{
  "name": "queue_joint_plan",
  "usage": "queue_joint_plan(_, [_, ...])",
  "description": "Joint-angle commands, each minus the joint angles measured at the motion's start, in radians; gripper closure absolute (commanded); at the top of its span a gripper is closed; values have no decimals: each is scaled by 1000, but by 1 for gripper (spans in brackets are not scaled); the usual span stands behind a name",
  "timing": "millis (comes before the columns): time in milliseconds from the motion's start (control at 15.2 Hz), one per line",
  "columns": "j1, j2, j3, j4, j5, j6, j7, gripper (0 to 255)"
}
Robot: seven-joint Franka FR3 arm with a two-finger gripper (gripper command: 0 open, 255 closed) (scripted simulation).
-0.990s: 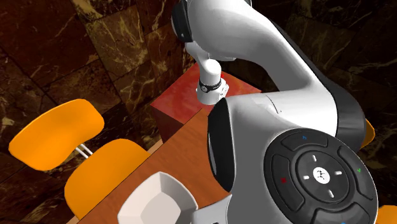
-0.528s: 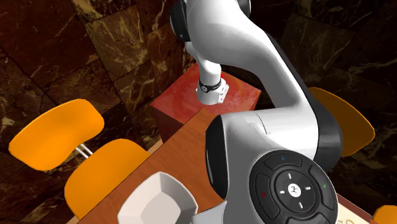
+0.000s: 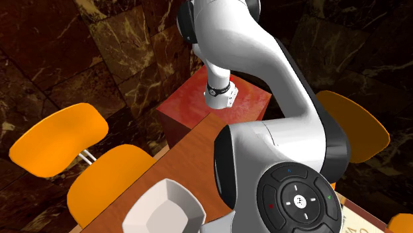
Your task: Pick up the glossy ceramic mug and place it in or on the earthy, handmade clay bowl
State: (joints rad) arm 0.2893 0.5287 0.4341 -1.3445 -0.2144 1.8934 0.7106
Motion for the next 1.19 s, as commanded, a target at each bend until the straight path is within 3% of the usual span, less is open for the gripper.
queue_joint_plan(0, [0, 0, 0, 0, 0, 0, 0, 255])
queue_joint_plan(66, [0, 0, 0, 0, 0, 0, 0, 0])
queue_joint_plan(396, [0, 0, 0, 0, 0, 0, 0, 0])
queue_joint_plan(660, [9, -15, 6, 105, 9, -118, -10, 0])
queue_joint_plan(1122, [9, -15, 6, 105, 9, -118, -10, 0])
